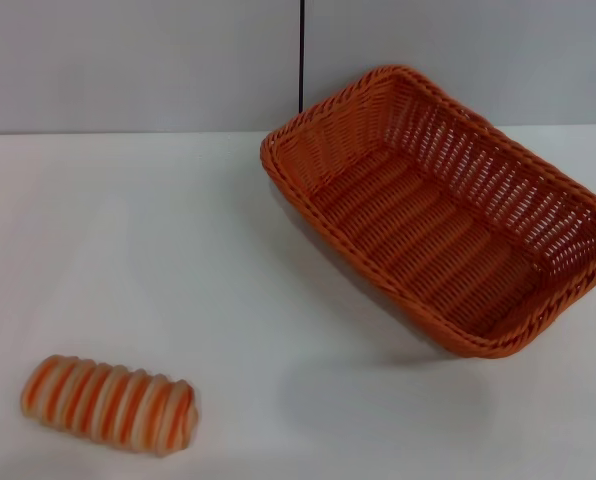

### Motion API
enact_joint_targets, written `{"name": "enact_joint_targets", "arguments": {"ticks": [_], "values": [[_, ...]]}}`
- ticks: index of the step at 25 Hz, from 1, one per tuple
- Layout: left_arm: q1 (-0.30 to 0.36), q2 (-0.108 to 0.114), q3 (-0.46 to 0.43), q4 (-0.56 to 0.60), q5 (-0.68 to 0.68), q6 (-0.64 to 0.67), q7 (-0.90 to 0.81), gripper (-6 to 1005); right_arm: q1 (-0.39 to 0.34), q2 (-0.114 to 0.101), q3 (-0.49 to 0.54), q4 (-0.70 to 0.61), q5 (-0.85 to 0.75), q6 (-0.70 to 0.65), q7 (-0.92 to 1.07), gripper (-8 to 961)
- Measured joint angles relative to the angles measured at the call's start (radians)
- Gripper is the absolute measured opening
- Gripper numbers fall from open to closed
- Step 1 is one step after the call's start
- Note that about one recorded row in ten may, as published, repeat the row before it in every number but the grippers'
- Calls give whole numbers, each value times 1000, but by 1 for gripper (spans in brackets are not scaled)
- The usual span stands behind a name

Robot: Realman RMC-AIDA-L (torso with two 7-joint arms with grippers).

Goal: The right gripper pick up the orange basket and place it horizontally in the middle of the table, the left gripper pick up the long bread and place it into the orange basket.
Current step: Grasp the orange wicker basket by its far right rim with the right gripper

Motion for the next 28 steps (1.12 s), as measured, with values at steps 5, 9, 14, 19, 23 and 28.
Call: {"name": "enact_joint_targets", "arguments": {"ticks": [5, 9, 14, 19, 23, 28], "values": [[-1, 0, 4, -2, 3, -5, 0, 858, 15, -46, -150, -145, -113, 73, 157, 527], [0, 0, 5, -5, 3, -7, 0, 857, 8, -79, -343, -299, -123, 119, 325, 527], [0, 0, 6, -8, 5, -8, 0, 855, 1, -107, -509, -525, -159, 170, 539, 527], [0, -1, 7, -9, 5, -8, 0, 854, 21, -134, -613, -736, -229, 216, 756, 527], [-1, -2, 8, -9, 6, -7, 0, 853, 65, -154, -724, -931, -372, 242, 888, 527], [-2, -3, 14, -11, 6, -7, 0, 851, 150, -159, -803, -1044, -554, 279, 975, 527]]}}
